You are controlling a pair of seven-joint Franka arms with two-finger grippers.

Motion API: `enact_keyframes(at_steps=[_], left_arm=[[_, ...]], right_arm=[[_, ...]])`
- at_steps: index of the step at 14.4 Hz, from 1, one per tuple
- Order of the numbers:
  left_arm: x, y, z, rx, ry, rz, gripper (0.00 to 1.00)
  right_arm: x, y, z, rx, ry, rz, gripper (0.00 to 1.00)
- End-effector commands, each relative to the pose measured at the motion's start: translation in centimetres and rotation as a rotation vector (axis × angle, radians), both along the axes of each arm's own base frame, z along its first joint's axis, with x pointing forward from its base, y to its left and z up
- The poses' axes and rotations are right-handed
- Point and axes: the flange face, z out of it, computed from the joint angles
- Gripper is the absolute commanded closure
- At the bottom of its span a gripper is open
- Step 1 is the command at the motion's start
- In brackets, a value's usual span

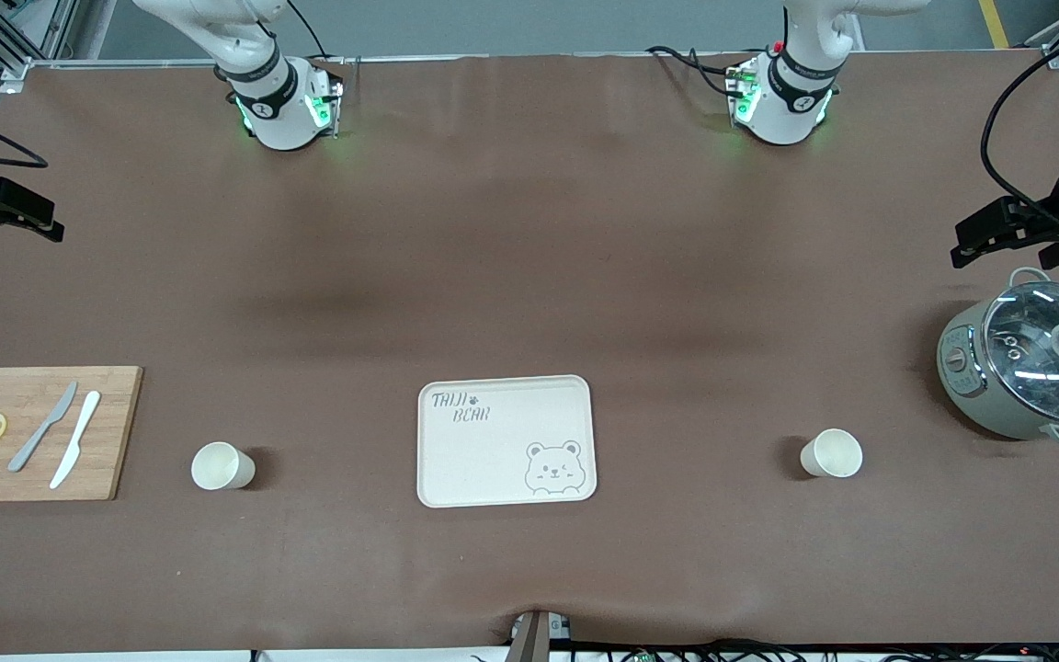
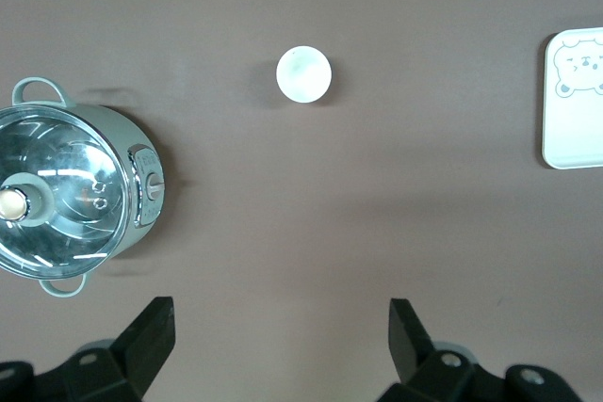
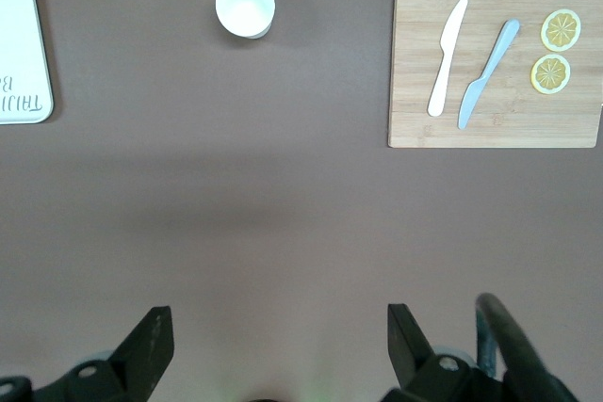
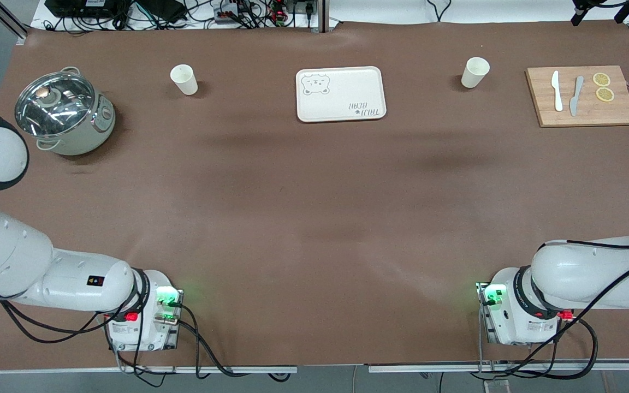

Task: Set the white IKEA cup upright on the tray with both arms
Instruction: 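Move both grippers out toward the two white cups lying on the table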

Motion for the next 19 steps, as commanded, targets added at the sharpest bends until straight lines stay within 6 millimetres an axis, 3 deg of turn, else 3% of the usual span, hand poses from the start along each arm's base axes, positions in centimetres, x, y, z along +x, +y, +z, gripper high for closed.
enact_keyframes(at_steps=[1, 7, 10, 13, 15, 17, 19], left_arm=[[-0.3, 0.0, 0.3, 0.021, -0.01, -0.017, 0.0], [0.4, 0.5, -0.3, 0.023, -0.024, 0.001, 0.0], [1.3, 1.0, -1.8, 0.029, -0.01, -0.002, 0.0], [2.8, 1.4, -4.4, 0.033, 0.02, -0.023, 0.0], [4.5, 2.5, -7.0, 0.036, 0.025, -0.004, 0.0], [6.1, 2.4, -9.5, 0.038, 0.021, -0.005, 0.0], [7.4, 2.3, -12.2, 0.041, 0.029, 0.001, 0.0]], right_arm=[[-0.2, 0.2, 0.1, -0.004, 0.0, -0.01, 0.0], [-0.1, 0.2, 0.0, -0.004, -0.002, -0.01, 0.0], [0.1, 0.2, -0.1, -0.004, -0.005, -0.01, 0.0], [0.5, 0.3, -0.5, 0.044, -0.006, -0.015, 0.0], [1.2, 0.4, -1.1, 0.051, -0.007, -0.012, 0.0], [2.0, 0.4, -1.3, 0.058, -0.027, -0.008, 0.0], [4.1, 0.4, -2.8, 0.097, -0.014, -0.006, 0.0]])
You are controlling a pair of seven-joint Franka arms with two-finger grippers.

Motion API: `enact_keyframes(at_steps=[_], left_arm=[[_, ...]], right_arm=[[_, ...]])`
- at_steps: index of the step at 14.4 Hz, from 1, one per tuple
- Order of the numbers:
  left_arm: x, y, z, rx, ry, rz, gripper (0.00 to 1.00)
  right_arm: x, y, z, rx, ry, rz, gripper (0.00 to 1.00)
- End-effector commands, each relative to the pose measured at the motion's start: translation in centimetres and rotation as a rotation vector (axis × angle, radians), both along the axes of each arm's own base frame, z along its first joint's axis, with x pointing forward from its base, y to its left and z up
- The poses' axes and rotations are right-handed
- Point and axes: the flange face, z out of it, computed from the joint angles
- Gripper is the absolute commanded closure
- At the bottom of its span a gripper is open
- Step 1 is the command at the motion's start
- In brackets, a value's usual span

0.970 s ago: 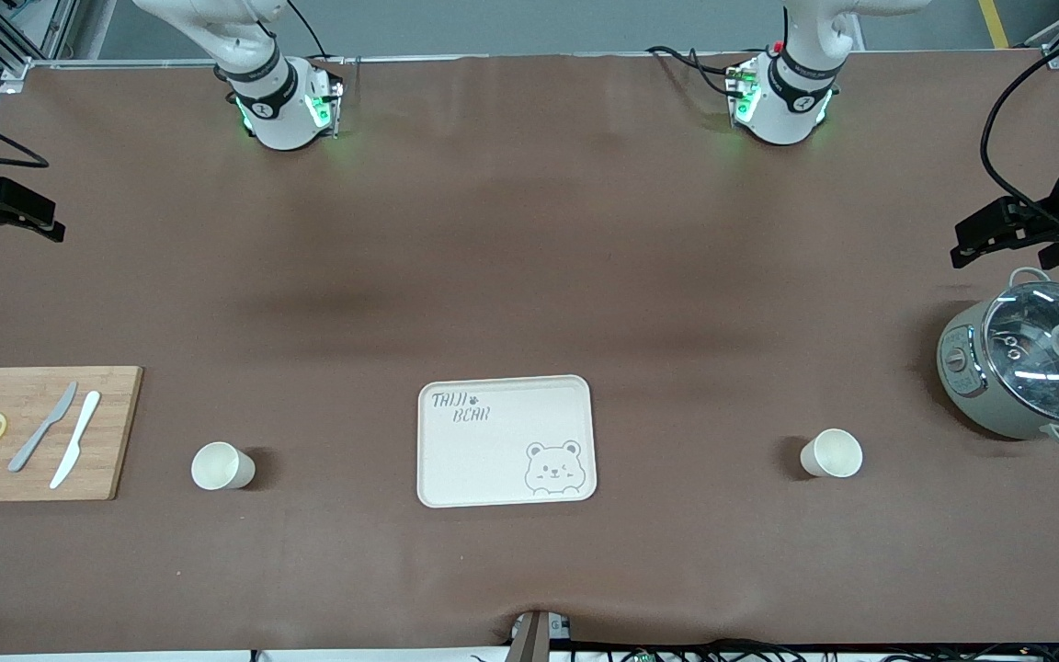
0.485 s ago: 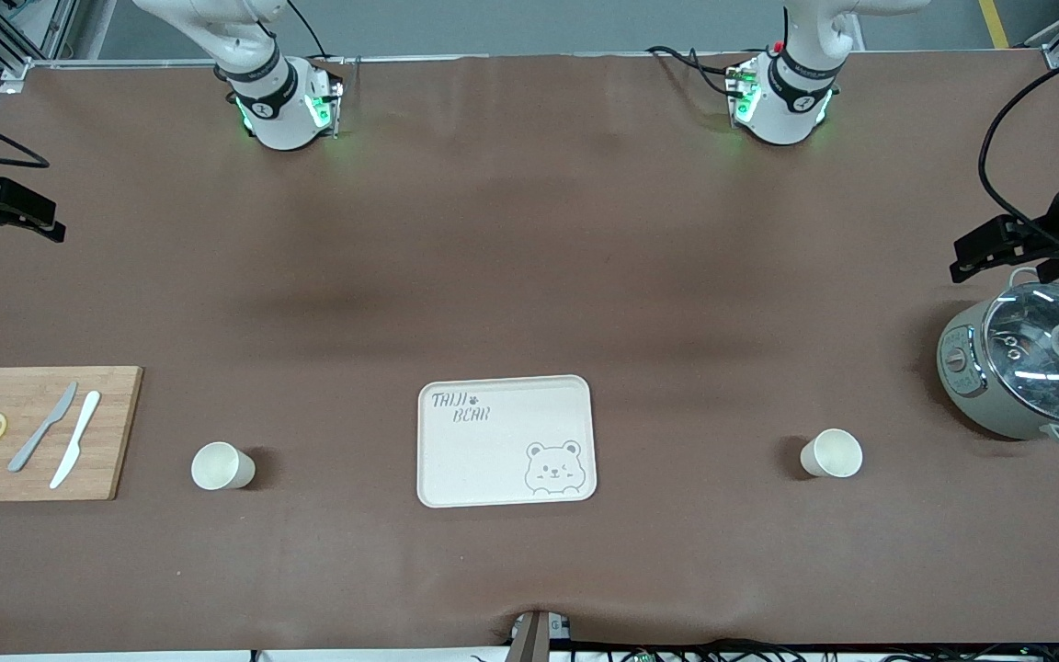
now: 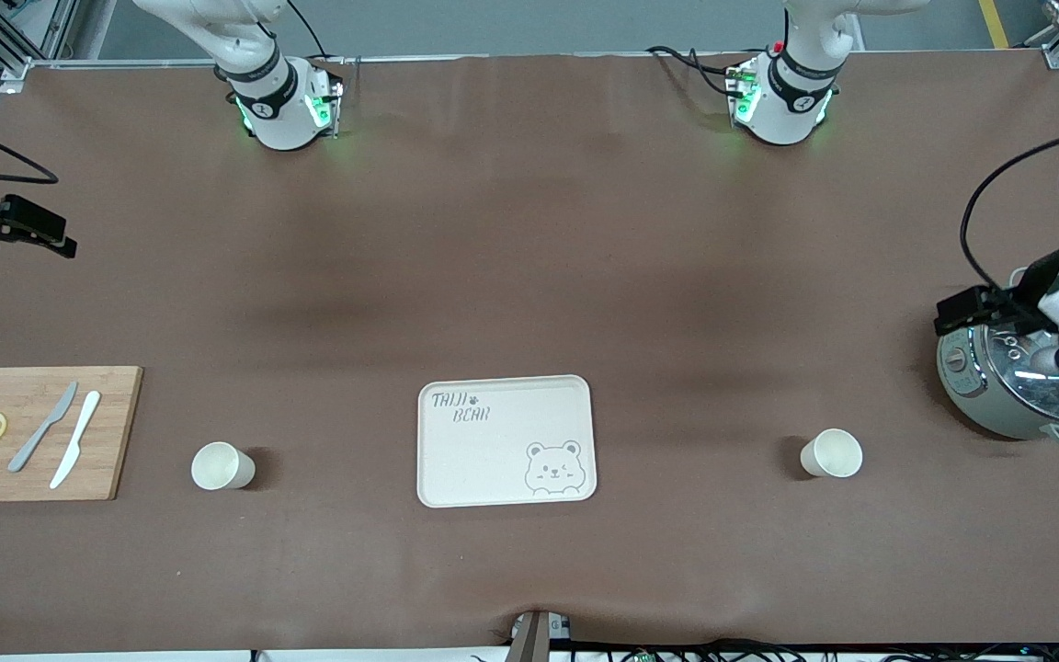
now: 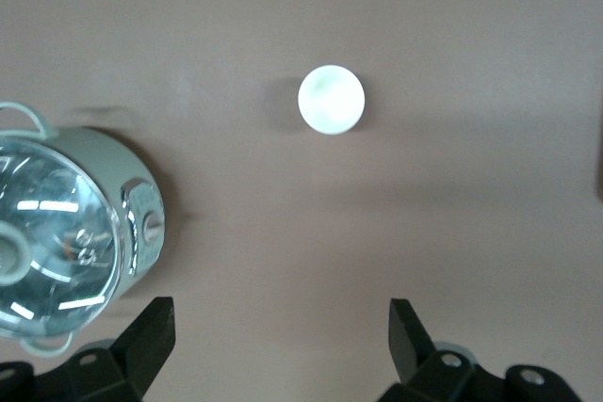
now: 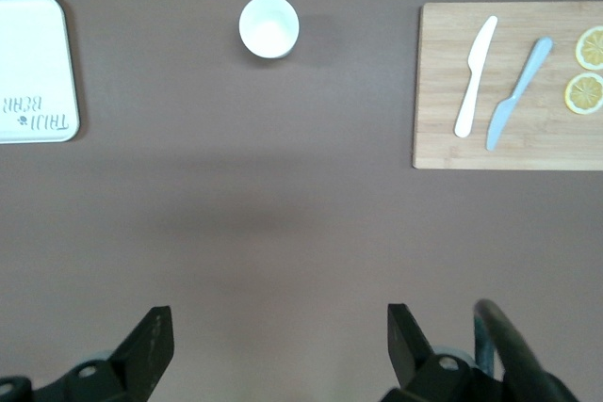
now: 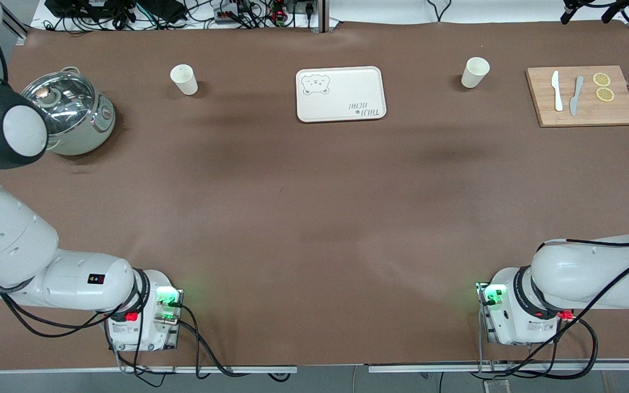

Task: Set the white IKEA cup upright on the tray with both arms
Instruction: 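Move both grippers out toward the two white cups lying on the table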

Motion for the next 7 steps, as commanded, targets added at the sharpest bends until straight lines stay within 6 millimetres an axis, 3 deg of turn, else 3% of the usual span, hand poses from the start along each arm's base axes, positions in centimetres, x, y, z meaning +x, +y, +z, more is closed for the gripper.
enact_keyframes(at_steps=[1, 4, 7], left_arm=[[1.5, -0.1, -2.8, 0.025, 0.008, -0.005, 0.0], [3.5, 0.0, -7.2, 0.031, 0.01, -0.005, 0.0], [5.1, 1.2, -11.1, 0.035, 0.003, 0.003, 0.0]], right_arm=[[3.5, -0.3, -3.4, 0.051, 0.032, -0.009, 0.0], [7.8, -1.2, -10.0, 0.057, -0.004, 0.005, 0.0], [10.4, -0.7, -12.6, 0.052, -0.035, 0.028, 0.0]])
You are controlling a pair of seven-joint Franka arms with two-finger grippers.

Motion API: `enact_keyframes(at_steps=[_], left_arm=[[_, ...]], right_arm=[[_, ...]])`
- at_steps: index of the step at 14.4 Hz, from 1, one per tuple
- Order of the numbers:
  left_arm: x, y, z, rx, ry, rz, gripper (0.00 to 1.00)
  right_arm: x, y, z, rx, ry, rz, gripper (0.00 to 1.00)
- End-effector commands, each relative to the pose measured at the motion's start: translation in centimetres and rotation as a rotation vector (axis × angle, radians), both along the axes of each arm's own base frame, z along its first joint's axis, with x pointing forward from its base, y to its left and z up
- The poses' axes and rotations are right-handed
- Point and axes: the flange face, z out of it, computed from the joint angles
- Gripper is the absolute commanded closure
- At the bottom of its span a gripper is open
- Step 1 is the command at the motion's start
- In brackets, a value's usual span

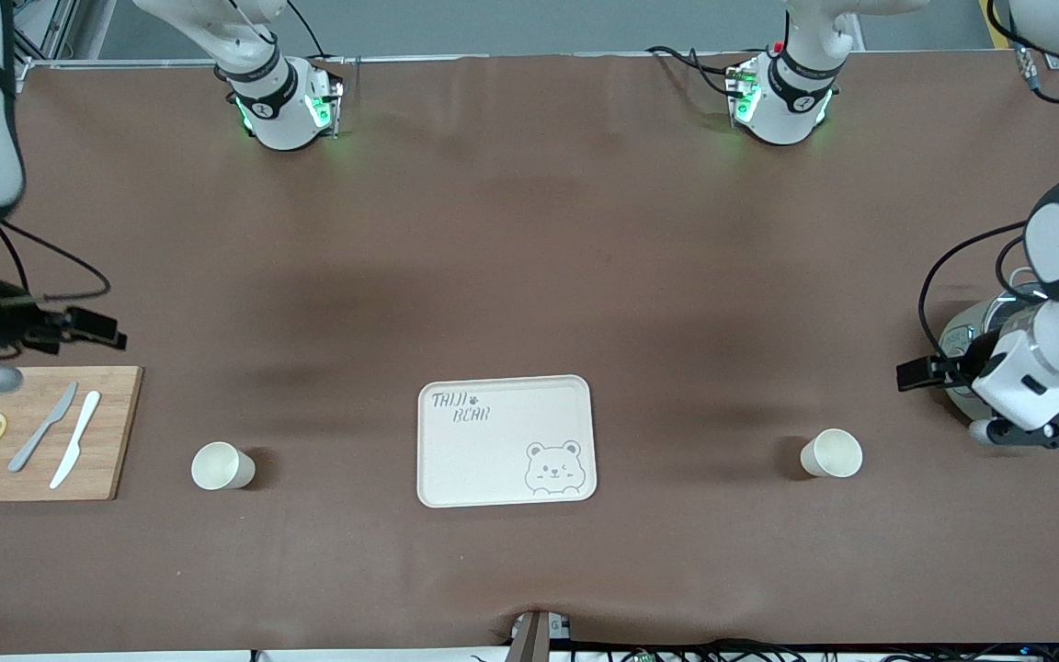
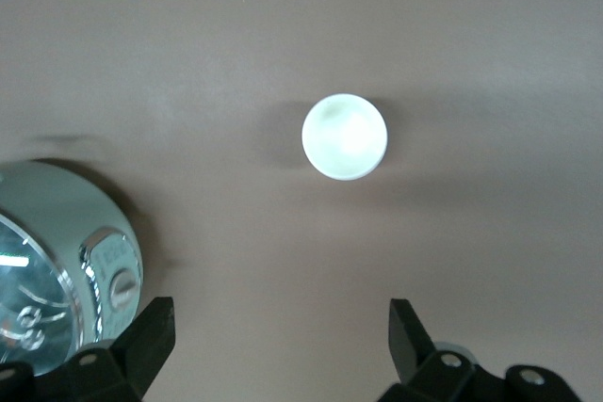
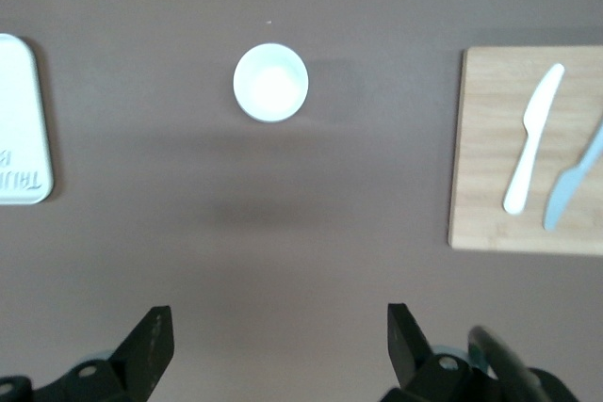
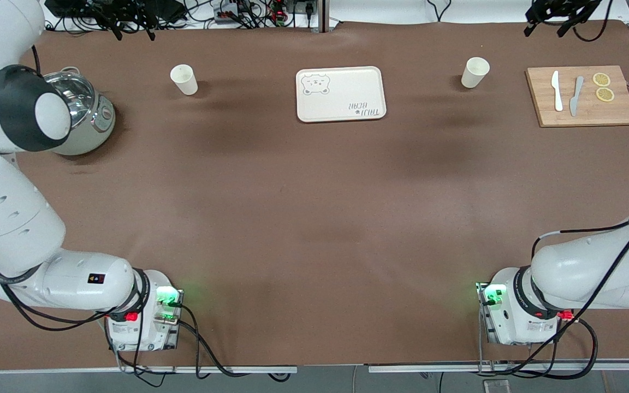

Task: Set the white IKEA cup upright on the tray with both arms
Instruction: 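Lower the left gripper onto one cup while the right gripper lowers onto the other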

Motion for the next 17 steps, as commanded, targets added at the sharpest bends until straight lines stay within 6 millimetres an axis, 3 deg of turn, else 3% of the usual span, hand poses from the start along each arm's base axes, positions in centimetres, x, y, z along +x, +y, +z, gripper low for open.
enact_keyframes(at_steps=[1, 5, 8, 12, 17], left_arm=[[1.5, 0.8, -2.9, 0.024, -0.02, -0.005, 0.0], [3.2, 0.9, -8.0, 0.024, -0.052, -0.004, 0.0], [4.3, 0.9, -11.7, 0.025, -0.08, -0.007, 0.0], [5.0, 0.8, -14.8, 0.023, -0.111, -0.008, 0.0], [4.9, 0.6, -17.3, 0.016, -0.097, -0.001, 0.0]], right_arm=[[2.6, 0.1, -0.6, 0.014, -0.027, 0.019, 0.0], [5.1, -0.4, -2.7, 0.014, -0.039, 0.015, 0.0], [6.7, -0.5, -5.8, 0.01, -0.08, 0.011, 0.0], [8.1, 0.9, -9.6, 0.003, -0.099, 0.028, 0.0], [8.8, 0.9, -11.4, -0.006, -0.118, 0.03, 0.0]])
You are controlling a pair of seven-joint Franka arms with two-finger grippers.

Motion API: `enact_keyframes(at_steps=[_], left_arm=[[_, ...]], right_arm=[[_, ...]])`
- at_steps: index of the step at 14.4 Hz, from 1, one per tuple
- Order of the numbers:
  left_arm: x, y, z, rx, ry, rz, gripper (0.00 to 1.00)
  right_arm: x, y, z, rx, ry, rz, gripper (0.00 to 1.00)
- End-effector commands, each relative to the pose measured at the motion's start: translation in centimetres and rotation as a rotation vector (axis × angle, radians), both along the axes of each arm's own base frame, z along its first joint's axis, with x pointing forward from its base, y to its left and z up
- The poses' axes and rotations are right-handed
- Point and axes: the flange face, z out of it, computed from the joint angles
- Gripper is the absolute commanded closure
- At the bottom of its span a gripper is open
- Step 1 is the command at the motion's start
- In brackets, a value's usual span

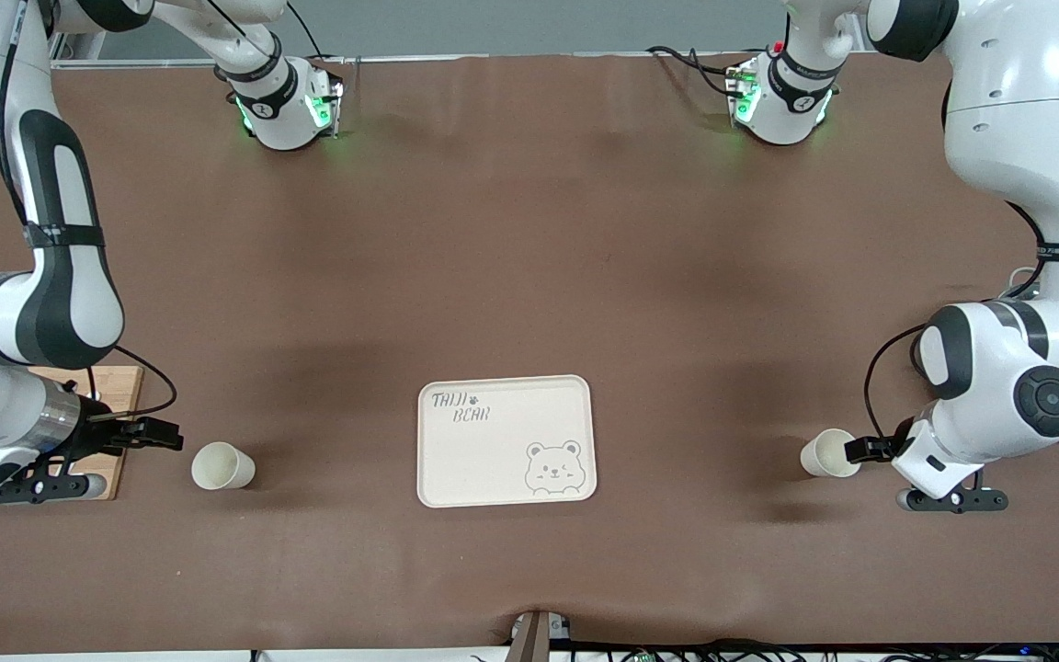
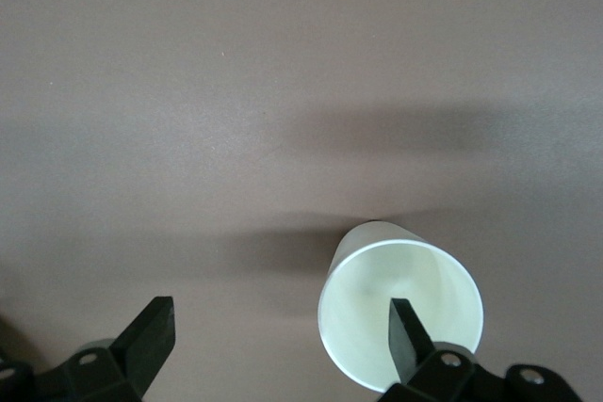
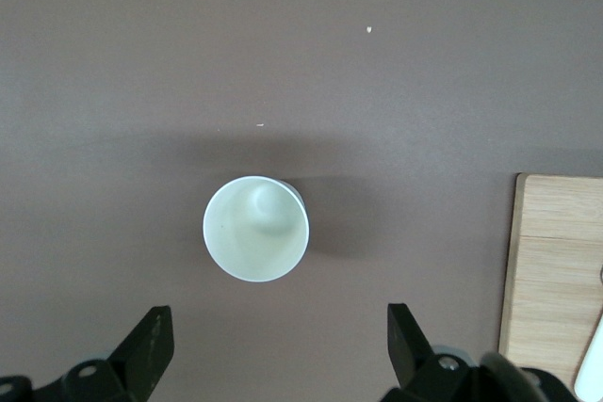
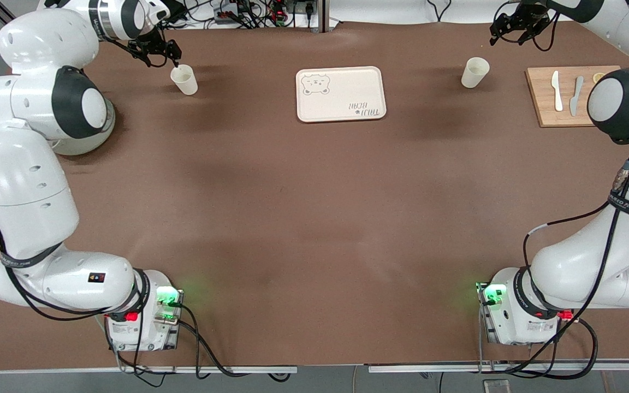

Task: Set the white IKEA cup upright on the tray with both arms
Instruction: 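Lower the left gripper onto one cup while the right gripper lowers onto the other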

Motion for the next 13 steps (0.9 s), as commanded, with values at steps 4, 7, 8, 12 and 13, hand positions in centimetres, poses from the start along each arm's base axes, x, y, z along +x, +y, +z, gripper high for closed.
enact_keyframes(at_steps=[4, 7, 8, 12, 13], left_arm=[[-0.4, -0.5, -2.6, -0.039, 0.01, 0.022, 0.0], [-0.5, -0.2, -3.4, -0.039, 0.009, 0.018, 0.0], [-0.5, -0.1, -3.4, -0.038, 0.009, 0.015, 0.0], [-0.5, -0.1, -3.9, -0.037, 0.014, 0.007, 0.44], [-0.5, 0.1, -3.7, -0.038, 0.012, 0.002, 0.58]], right_arm=[[1.5, -0.5, -2.6, -0.006, -0.041, 0.0, 0.0], [1.6, -0.7, -4.8, -0.004, -0.024, -0.005, 0.0], [1.7, -0.8, -5.4, -0.004, -0.027, -0.008, 0.0], [1.9, -0.8, -7.1, -0.006, -0.038, -0.009, 0.0], [1.9, -0.8, -7.5, -0.006, -0.035, -0.009, 0.0]])
